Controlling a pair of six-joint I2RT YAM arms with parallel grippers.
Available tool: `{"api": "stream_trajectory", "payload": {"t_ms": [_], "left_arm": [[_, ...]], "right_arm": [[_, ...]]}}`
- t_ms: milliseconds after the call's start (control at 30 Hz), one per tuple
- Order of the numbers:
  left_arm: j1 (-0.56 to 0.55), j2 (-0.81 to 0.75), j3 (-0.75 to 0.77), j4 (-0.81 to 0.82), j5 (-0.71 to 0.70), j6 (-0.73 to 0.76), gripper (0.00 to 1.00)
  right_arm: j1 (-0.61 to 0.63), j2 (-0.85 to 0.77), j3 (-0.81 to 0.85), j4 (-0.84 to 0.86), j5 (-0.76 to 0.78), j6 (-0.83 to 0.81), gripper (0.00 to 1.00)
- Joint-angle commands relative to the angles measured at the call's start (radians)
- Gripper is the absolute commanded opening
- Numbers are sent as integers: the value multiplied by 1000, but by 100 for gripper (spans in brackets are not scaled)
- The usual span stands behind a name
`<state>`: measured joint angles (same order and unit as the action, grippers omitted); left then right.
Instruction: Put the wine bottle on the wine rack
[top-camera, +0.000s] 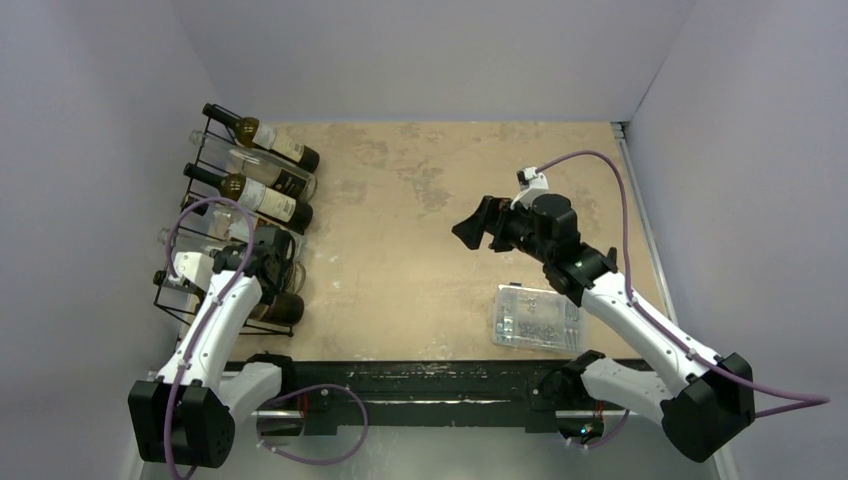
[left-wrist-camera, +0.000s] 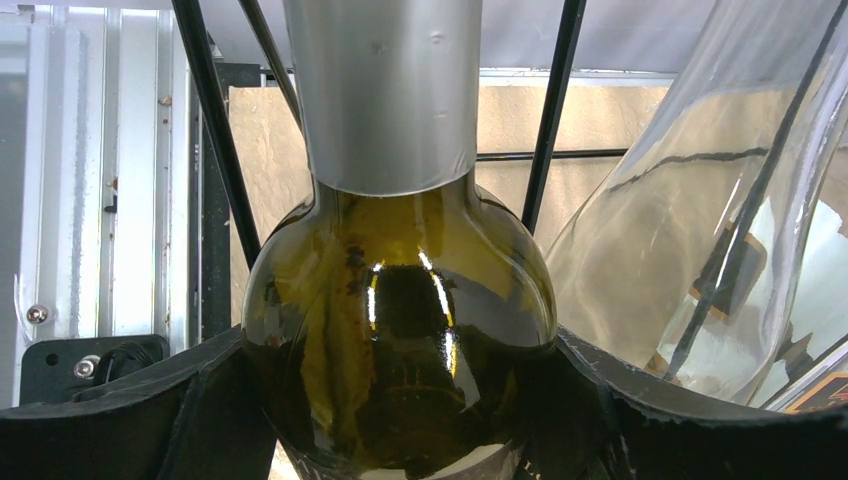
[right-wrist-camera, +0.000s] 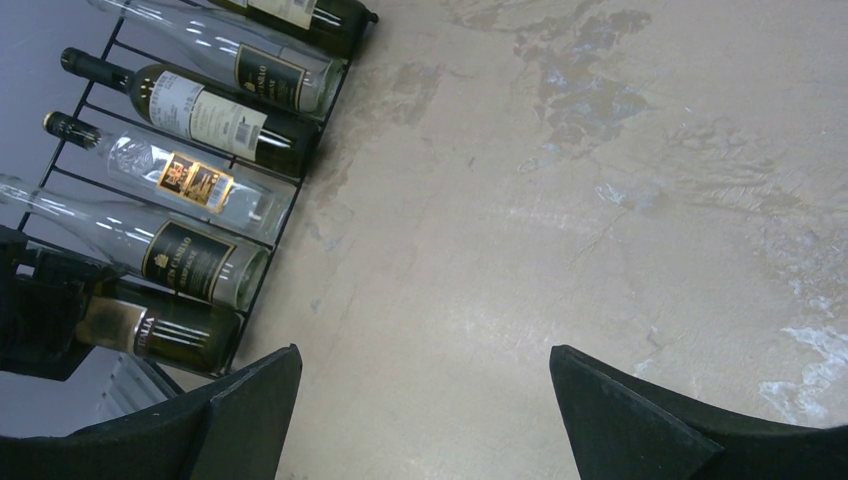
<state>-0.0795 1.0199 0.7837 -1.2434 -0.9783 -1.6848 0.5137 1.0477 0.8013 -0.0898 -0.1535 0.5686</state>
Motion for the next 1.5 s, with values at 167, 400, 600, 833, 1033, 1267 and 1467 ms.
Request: {"api": "stream_trajectory", "payload": {"t_ms": [167,400,600,833,1033,1267,1467], "left_arm": [[10,25,26,-63,-43,-12,38],[10,14,29,-60,-39,-6,67],[11,2,22,-55,-38,8,84],[14,-39,14,-22,-34,63,91],[16,-94,10,-17,1,132,97],[17,-221,35,56,114,318,100],[16,-315,78,65,232,378,100]], "right_arm": [[-7,-34,-9,18,-20,14,99],[-9,-39,-13,18,-24,19,99],[-9,-43,-16,16,-24,21,99],[-10,-46,-20,19,-29,26,99],[-9,-45,-15,16,-34,27,99],[-9,-45,35,-34,-1,-9,99],[-11,-46,101,-96,35,-50,99]]}}
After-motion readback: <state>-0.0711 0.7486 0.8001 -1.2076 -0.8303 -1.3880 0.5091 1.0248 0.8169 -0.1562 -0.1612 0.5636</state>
